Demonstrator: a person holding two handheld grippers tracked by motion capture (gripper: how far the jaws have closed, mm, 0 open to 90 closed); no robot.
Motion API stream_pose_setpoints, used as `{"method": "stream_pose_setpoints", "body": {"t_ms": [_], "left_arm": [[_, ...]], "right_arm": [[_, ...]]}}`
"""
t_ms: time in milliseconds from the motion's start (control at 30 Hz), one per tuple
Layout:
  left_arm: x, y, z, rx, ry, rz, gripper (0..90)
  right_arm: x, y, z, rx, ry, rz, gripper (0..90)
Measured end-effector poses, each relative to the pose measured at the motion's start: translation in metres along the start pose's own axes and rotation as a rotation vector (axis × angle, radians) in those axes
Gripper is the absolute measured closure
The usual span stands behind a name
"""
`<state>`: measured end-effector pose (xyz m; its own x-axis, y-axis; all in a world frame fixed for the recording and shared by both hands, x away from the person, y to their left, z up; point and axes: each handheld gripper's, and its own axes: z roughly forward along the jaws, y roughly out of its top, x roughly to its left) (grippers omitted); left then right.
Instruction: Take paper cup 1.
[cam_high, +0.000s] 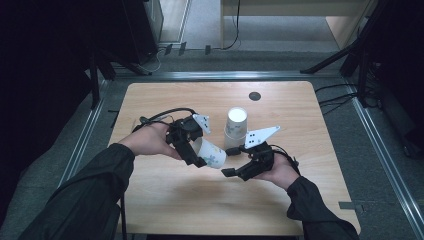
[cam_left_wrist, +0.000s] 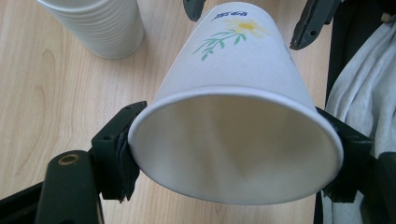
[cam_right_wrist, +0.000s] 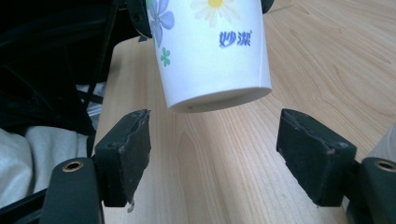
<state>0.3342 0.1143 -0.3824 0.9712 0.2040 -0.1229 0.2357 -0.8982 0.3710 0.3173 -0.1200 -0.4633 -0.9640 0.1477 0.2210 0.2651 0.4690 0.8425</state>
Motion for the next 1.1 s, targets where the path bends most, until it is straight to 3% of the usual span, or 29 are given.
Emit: {"method": "stream_pose_setpoints", "body": {"t_ms": [167,433,567,1100], "left_arm": [[-0.001,0.004,0.006,0.07,0.008,0.028,22.4],[0.0,0.009,0.01,0.125,0.033,0.051,22.4],[0.0,0.011,0.01,0.159,0.046,0.062,22.4],[-0.003,0.018,0.011,0.169,0.035,0.084,22.4]], "right_arm": [[0.002,0.001,0.006,0.009,-0.008,-0.011,26.3],[0.0,0.005,0.013,-0.011,-0.017,-0.022,26.3],[0.001,0.007,0.018,0.004,-0.02,-0.028,26.3],[0.002,0.01,0.031,0.014,-0.015,-0.031,26.9]]}}
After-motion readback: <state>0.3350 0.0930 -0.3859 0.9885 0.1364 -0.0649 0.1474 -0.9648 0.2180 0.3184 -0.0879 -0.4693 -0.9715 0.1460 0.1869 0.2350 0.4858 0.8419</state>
